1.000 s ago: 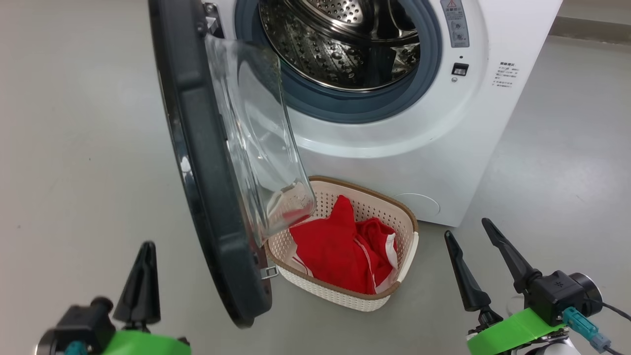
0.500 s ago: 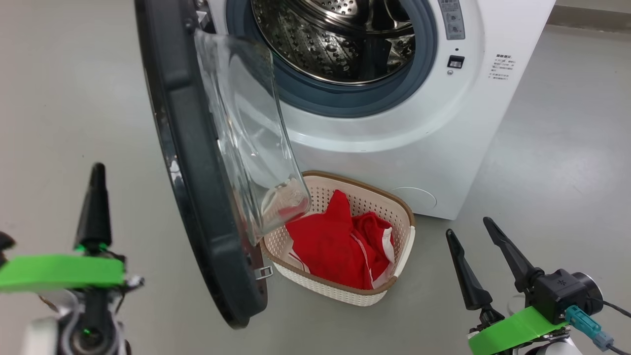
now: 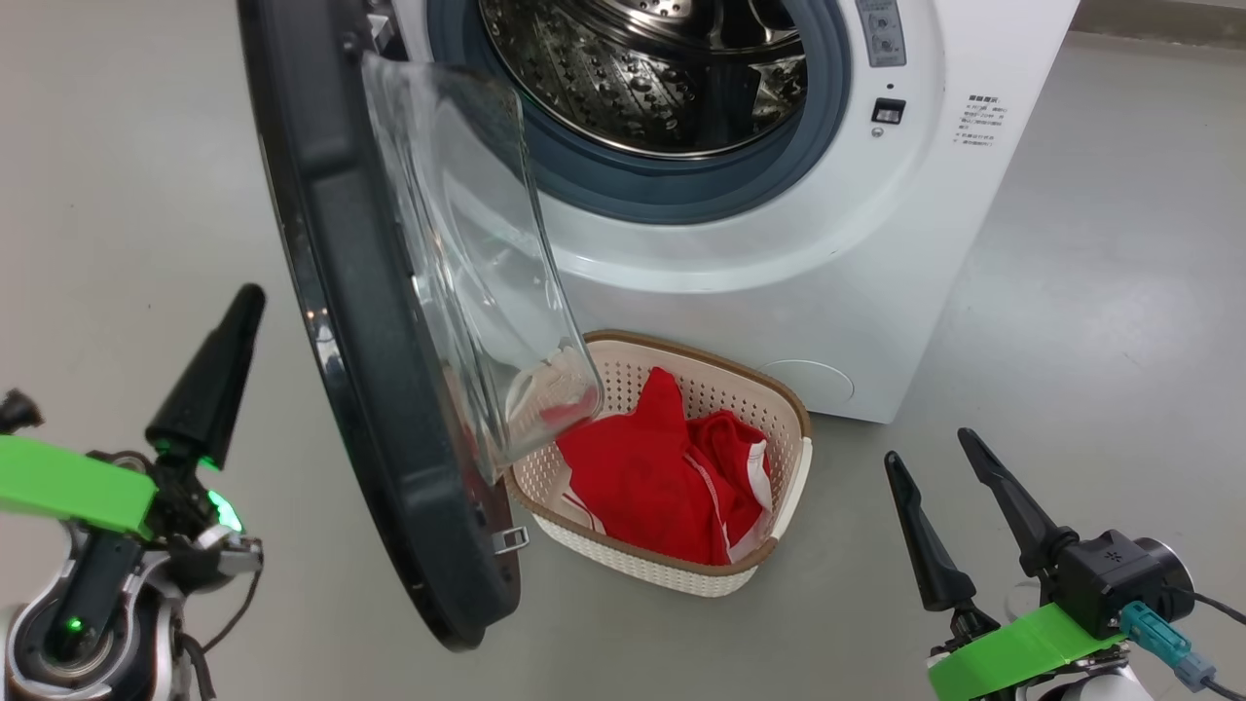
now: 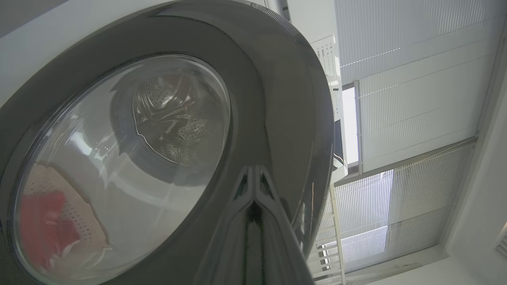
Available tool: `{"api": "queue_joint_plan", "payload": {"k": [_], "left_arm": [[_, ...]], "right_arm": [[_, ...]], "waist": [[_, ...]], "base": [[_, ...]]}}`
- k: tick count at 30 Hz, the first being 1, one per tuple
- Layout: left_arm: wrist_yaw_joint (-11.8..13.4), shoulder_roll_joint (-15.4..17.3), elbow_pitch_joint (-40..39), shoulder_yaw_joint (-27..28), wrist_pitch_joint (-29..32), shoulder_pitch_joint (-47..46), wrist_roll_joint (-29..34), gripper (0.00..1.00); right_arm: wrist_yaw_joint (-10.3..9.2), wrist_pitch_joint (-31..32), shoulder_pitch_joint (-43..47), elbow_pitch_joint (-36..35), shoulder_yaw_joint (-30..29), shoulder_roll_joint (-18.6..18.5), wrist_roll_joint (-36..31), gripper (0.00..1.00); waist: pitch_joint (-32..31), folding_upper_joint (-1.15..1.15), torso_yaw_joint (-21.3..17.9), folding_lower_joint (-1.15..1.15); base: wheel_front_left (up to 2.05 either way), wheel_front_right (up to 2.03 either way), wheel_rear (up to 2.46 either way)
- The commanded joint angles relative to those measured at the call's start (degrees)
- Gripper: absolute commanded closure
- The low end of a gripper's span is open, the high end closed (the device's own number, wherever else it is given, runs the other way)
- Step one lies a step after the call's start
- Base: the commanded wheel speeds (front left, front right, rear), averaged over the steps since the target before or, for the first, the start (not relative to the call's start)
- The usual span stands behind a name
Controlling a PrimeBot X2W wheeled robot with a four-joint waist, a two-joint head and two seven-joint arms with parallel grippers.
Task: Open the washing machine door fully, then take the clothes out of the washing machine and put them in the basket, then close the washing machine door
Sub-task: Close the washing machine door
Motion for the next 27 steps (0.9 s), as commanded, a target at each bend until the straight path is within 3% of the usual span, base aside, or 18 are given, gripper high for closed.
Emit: {"api": "queue_joint_plan", "payload": {"k": [1, 15, 27], "left_arm": [[0.76, 1.44, -2.30, 1.41, 1.02, -1.17, -0.95, 1.00], [2.20, 0.46, -5.71, -3.75, 2.29, 0.45, -4.06, 1.00], [0.14, 0.15, -2.00, -7.90, -2.39, -2.79, -6.57, 1.00]], "right_arm": [[0.20, -0.36, -2.25, -1.16, 1.35, -0.34, 0.56, 0.00], [0.20, -0.36, -2.99, -0.81, 2.42, -0.65, 0.59, 0.00], [0.20, -0.36, -3.61, -0.63, 3.17, -0.62, 0.50, 0.00]], "waist": [[0.06, 0.00, 0.03, 0.00], [0.72, 0.00, -0.59, 0.00], [1.44, 0.00, -4.32, 0.00]], "base": [[0.00, 0.00, 0.00], [0.00, 0.00, 0.00], [0.00, 0.00, 0.00]]}}
